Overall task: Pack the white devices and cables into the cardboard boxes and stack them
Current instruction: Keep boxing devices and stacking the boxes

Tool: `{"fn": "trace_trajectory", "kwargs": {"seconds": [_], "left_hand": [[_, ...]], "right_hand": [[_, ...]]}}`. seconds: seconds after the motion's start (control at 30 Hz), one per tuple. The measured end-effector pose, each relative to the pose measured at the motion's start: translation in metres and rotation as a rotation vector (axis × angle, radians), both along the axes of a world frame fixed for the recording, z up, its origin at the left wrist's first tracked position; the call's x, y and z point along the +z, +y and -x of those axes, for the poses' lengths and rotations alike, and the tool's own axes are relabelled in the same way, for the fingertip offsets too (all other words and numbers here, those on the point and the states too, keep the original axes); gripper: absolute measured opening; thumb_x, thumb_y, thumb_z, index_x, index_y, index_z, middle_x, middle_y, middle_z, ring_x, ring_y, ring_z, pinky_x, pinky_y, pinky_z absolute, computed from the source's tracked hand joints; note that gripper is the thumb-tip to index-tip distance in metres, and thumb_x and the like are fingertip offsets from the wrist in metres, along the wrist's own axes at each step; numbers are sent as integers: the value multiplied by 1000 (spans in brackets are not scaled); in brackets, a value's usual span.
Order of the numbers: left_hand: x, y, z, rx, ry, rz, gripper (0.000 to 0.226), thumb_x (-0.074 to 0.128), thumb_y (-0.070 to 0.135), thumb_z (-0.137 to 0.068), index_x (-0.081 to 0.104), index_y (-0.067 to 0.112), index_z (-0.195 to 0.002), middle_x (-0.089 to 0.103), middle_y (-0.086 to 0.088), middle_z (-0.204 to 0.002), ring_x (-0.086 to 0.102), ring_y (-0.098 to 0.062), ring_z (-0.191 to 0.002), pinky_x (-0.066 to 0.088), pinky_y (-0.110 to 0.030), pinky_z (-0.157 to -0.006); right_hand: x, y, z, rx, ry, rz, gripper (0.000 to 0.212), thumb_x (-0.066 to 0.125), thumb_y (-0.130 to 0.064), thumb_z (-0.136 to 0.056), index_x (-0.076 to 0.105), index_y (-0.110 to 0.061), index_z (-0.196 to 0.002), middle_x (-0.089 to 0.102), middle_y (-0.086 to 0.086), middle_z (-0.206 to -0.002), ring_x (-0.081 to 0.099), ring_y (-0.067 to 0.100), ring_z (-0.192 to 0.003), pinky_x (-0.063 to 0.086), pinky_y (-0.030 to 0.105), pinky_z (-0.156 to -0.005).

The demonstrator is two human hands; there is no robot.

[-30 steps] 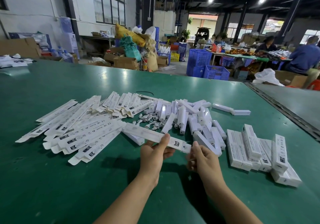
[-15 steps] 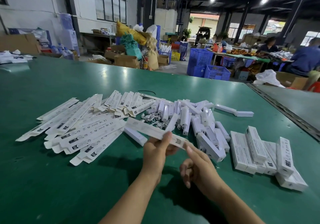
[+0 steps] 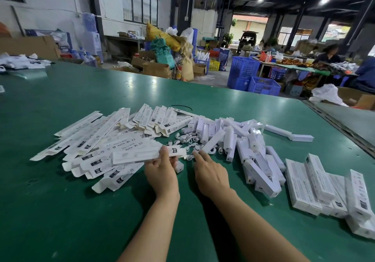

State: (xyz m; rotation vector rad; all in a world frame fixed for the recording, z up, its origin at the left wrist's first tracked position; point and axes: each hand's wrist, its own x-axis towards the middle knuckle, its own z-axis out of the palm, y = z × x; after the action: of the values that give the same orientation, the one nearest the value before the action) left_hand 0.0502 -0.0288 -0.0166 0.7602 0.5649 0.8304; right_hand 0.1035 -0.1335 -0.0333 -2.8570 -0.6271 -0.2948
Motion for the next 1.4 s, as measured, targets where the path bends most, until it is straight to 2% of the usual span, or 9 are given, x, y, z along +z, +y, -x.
{"fn": "trace_trajectory", "kwargs": {"seconds": [0.07, 0.17, 0.3, 0.5, 0.7, 0.93, 1.17, 1.3, 1.4], "left_hand": [[-1, -1, -2, -1, 8, -2, 24, 65, 21, -97, 56, 4, -111, 72, -21, -103, 71, -24, -74, 58, -20, -58], [-3, -2, -3, -9, 16, -19, 28, 66, 22, -96, 56, 2, -114, 72, -19, -105, 72, -26, -80, 58, -22, -61], [-5, 0, -3, -5, 29, -30, 16, 66, 22, -96, 57, 10, -100, 73, -15, -95, 71, -19, -69, 55, -21, -55], [-3, 2, -2, -13, 37, -47, 17, 67, 21, -95, 54, 11, -91, 70, -9, -76, 68, -16, -62, 50, -21, -47], [-3, 2, 0, -54, 39, -51, 16, 65, 20, -97, 53, 10, -92, 69, -12, -79, 66, -14, -59, 48, -20, -44], [-8, -19, 10, -156, 68, -303, 33, 66, 25, -95, 65, -5, -108, 74, -18, -87, 71, -15, -66, 55, -21, -56], [-5, -33, 18, -273, 54, -261, 20, 66, 23, -95, 64, 6, -106, 76, -8, -84, 73, -17, -66, 55, -22, -54], [-3, -37, 17, -361, 39, -217, 11, 66, 21, -95, 62, 12, -101, 75, 2, -71, 71, -15, -60, 54, -21, -51], [-4, -37, 17, -410, 40, -183, 10, 66, 21, -96, 61, 13, -100, 74, 1, -70, 70, -15, -58, 54, -22, -52]], "right_hand": [[-1, 8, -8, 17, 0, 0, 52, 37, -22, -101, 19, -32, -150, 30, -2, -152, 63, 35, -99, 40, 37, -62], [0, 13, -14, 111, -7, 67, 48, 34, -31, -103, 22, -29, -150, 27, 6, -148, 43, 31, -125, 45, 40, -81], [-4, 8, -11, 160, -31, 69, 32, 32, -36, -102, 49, -23, -126, 32, 10, -142, 35, 31, -125, 40, 43, -97], [-11, -12, 12, 131, -13, -61, 36, 35, -39, -103, 52, -33, -133, 39, 7, -143, 26, 28, -132, 29, 37, -109], [-5, -47, 44, 128, -13, -184, 23, 47, -32, -100, 62, -17, -109, 43, 2, -113, 47, 24, -103, 40, 28, -92], [0, -92, 65, 19, 113, -391, 38, 67, -35, -85, 48, -26, -116, 53, -10, -105, 49, 8, -92, 31, 15, -76], [12, -100, 64, -25, 185, -373, 51, 74, -39, -80, 52, -28, -125, 64, -9, -113, 55, 14, -108, 42, 24, -93], [17, -105, 66, -10, 114, -446, 28, 71, -25, -83, 65, -25, -111, 70, -12, -91, 62, 6, -87, 45, 12, -78], [17, -104, 65, -17, 107, -440, 18, 69, -17, -83, 71, -20, -100, 71, -9, -86, 63, 10, -80, 49, 19, -75]]}}
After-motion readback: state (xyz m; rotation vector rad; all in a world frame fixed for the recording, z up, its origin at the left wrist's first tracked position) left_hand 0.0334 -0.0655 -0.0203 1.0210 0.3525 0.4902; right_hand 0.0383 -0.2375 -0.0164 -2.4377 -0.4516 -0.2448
